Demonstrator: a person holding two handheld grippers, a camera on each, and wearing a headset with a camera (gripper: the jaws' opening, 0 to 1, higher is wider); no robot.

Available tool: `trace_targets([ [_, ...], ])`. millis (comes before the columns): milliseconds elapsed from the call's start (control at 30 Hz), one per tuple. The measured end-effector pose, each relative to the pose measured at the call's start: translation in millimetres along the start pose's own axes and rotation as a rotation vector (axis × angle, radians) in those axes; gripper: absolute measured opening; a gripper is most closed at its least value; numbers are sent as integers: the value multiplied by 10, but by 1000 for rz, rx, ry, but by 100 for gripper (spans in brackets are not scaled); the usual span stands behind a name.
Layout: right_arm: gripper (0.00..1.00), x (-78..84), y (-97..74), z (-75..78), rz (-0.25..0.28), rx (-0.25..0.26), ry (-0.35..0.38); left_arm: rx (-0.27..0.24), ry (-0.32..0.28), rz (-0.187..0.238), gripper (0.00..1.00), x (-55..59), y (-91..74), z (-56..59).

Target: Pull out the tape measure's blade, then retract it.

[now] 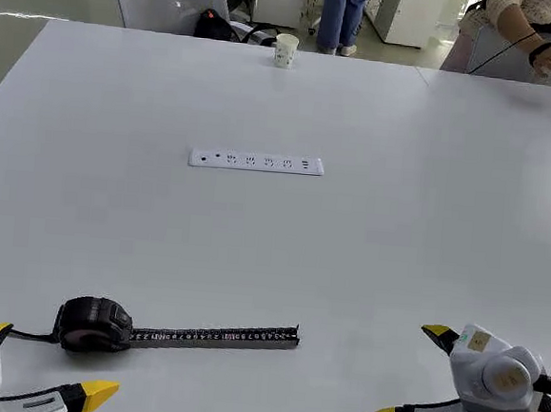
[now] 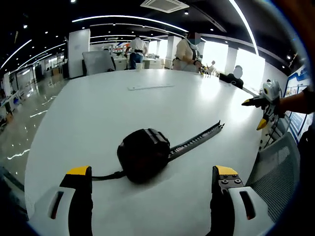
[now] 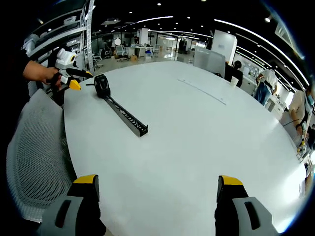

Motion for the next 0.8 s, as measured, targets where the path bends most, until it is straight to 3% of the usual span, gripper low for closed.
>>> trace_targets([
  [333,99,-194,121,89,-14,-61,-68,-33,-34,39,99,-101,46,16],
  [367,99,-222,145,99,-19,-67,-80,-57,-13,68,99,-123,62,10],
  [467,99,-284,200,133,-36,-82,-111,-72,-23,65,99,-134,103,25],
  [533,99,-334,234,156,-34,-97,-123,-73,-37,86,99,-160,121,41],
  [800,99,-547,358,249,-41,-152,-183,-60,-49,99,99,-204,225,168],
])
Point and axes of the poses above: the centre of the closed fingertips' face, and the gripper's own axes: y roughly forward along the fingers, z roughly to its right, x roughly out of its underside, the point moved 9 cm from there along -y, roughly backward along the fingers, and after that the axes turned 14 degrees about -y, right-handed, at the moved point
